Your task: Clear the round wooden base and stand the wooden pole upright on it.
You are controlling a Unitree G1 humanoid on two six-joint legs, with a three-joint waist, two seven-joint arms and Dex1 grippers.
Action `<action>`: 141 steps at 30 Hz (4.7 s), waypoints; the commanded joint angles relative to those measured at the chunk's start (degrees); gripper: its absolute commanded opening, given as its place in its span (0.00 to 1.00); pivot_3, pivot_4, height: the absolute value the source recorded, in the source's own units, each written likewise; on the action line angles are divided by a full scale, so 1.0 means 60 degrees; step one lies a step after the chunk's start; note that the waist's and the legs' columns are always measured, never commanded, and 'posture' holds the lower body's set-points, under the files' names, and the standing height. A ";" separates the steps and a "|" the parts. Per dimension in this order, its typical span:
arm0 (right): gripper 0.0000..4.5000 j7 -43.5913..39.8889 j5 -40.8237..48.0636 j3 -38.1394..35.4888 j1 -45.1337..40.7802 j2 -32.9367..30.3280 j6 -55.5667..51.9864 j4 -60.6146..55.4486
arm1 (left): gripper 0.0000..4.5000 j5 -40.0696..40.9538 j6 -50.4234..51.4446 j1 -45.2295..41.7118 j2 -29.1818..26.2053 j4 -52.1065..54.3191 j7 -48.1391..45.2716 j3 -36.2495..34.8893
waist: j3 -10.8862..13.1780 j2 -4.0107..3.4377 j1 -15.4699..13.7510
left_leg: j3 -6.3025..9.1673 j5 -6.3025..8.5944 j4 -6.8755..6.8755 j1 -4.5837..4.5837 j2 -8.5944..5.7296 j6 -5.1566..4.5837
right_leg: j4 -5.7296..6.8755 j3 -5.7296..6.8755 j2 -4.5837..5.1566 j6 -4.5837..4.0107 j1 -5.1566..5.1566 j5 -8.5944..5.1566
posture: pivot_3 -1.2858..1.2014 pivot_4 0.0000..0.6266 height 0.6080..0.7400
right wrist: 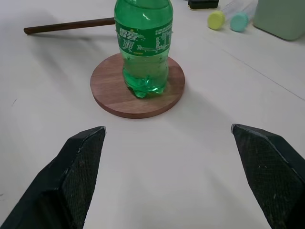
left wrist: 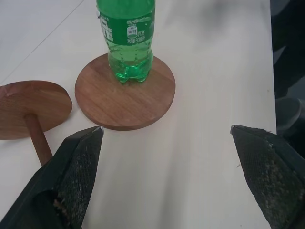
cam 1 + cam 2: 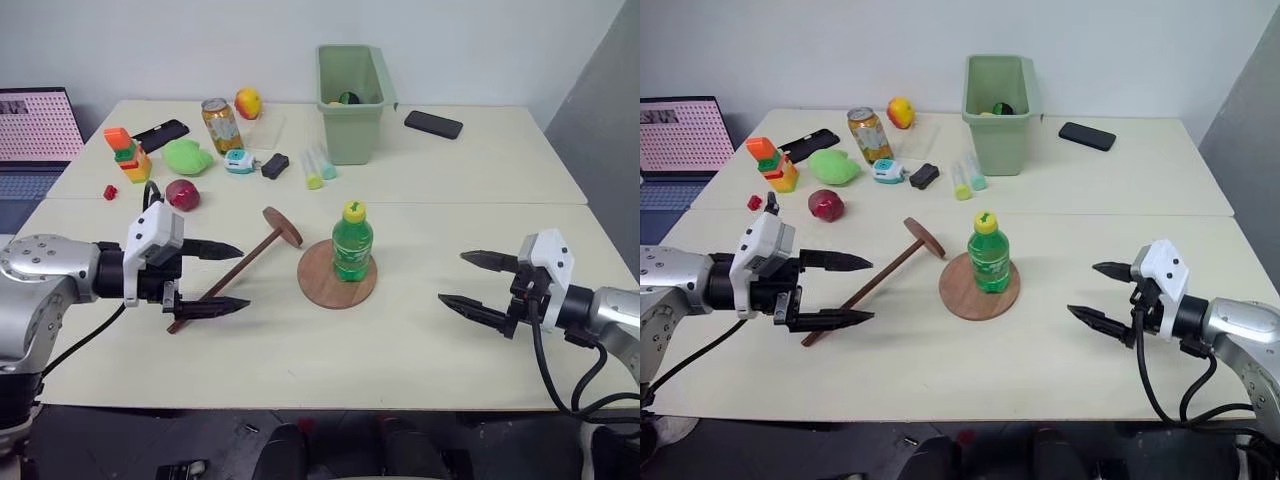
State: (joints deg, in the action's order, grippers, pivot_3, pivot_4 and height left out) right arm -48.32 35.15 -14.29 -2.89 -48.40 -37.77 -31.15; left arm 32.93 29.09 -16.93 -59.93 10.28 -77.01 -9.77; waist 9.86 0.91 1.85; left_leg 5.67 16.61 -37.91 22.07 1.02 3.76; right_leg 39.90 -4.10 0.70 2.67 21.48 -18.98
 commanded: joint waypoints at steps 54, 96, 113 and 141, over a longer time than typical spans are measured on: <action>0.98 0.1838 -0.2536 0.4194 -0.4017 0.5301 0.2329 0.4264 | 1.00 0.0282 -0.0376 -0.1144 0.0332 -0.0359 -0.0883 0.0322 | 0.0005 -0.0007 0.0253 | 0.0060 -0.0006 -0.0004 0.0007 -0.0022 0.0008 | 0.0013 0.0037 0.0010 0.0000 0.0004 -0.0002 | 0.52 0.24 1.00; 1.00 0.4686 -0.3886 0.0300 -0.7296 0.4687 0.7266 1.3109 | 1.00 0.0060 -0.0487 -0.1605 0.1494 -0.0214 0.0749 0.0497 | 0.0028 -0.0042 0.0672 | 0.0044 -0.0031 -0.0007 0.0055 -0.0042 0.0043 | 0.0026 0.0026 0.0036 0.0000 0.0046 -0.0002 | 0.52 0.24 1.00; 1.00 0.2614 -0.1804 0.0206 -0.2069 0.2310 0.0691 0.3259 | 1.00 -0.0835 -0.1009 -0.1509 0.0932 -0.0975 0.1129 0.0390 | 0.0031 -0.0053 0.0462 | 0.0062 -0.0016 -0.0008 0.0073 -0.0048 0.0015 | 0.0021 0.0037 0.0043 0.0002 0.0049 -0.0003 | 0.52 0.24 1.00; 1.00 -0.3410 0.2419 0.1561 -0.5019 -0.3009 -0.3110 0.0649 | 1.00 -0.4374 0.1268 -0.4118 -0.0216 -0.3543 0.0504 0.3942 | 0.0051 -0.0076 0.0461 | 0.0082 -0.0014 -0.0019 0.0062 -0.0058 0.0006 | 0.0011 0.0067 0.0042 0.0004 0.0018 -0.0004 | 0.52 0.24 1.00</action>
State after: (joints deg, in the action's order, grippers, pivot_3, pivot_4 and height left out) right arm -66.63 47.96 -6.71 -30.60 -65.40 -54.65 -26.39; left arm 9.64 32.84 -37.90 -61.50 -9.44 -73.38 11.61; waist 10.16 0.45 4.62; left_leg 6.19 16.53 -38.05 22.46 0.68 3.79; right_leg 39.97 -3.66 0.95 2.70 21.58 -19.01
